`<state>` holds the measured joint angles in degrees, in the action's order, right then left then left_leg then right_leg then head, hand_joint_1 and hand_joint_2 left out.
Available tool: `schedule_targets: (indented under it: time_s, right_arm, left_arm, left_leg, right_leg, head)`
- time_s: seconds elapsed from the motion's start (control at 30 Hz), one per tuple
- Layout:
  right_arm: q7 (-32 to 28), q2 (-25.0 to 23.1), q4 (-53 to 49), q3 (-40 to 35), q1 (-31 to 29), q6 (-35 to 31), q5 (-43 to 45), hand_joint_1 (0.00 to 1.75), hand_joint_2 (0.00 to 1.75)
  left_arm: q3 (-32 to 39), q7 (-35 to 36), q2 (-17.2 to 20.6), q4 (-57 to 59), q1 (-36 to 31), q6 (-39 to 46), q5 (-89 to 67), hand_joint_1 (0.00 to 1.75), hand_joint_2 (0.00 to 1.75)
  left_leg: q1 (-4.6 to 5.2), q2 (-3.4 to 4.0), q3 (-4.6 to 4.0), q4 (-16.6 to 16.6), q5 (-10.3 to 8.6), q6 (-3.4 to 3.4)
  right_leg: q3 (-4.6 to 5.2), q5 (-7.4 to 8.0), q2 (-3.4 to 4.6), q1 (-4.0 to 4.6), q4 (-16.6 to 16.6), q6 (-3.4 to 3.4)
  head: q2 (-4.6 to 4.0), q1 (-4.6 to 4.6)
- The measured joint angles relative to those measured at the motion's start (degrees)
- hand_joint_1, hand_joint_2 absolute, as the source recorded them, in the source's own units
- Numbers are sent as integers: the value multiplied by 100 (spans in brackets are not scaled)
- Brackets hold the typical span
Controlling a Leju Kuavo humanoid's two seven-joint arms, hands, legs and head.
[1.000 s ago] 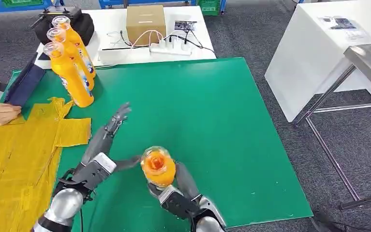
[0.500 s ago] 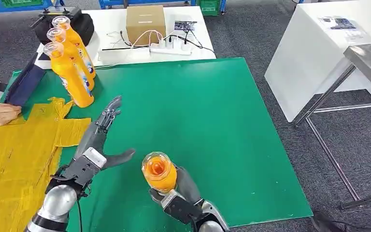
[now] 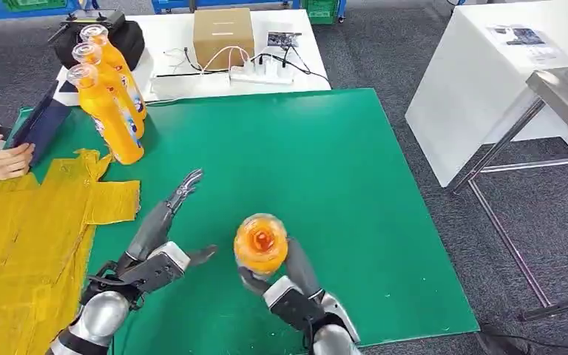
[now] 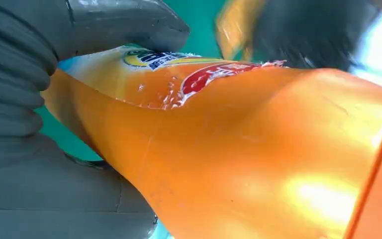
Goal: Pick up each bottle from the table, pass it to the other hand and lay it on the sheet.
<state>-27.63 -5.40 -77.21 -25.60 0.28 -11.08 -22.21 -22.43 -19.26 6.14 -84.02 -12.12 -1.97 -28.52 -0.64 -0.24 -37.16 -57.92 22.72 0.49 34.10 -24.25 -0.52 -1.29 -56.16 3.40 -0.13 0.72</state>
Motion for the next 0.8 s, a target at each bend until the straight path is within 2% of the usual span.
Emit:
schedule_targets:
  time_s: [0.23,0.6,0.8]
  right_arm:
    - [124,57,-517,834,-22,0,59,175,175]
    - [203,22,-436,864,-88,-4,-212,175,175]
    - [247,-85,99,635,-371,48,-471,175,175]
  left_arm:
    - [72,-31,20,171,24,-50,81,0,175]
    - [63,-153,18,169,55,-312,314,0,175]
    - [-11,-205,-54,-91,51,-633,943,0,175]
  left_leg:
    - [2,1,0,0,0,1]
    - [-1,1,0,0,1,0]
    - [-1,0,1,0,-1,1]
  right_leg:
    - [-5,2,1,-1,0,2]
    - [-2,0,0,2,-2,1]
    - [-3,2,0,1,-1,1]
  head:
    - [0,0]
    - [0,0]
    - [0,0]
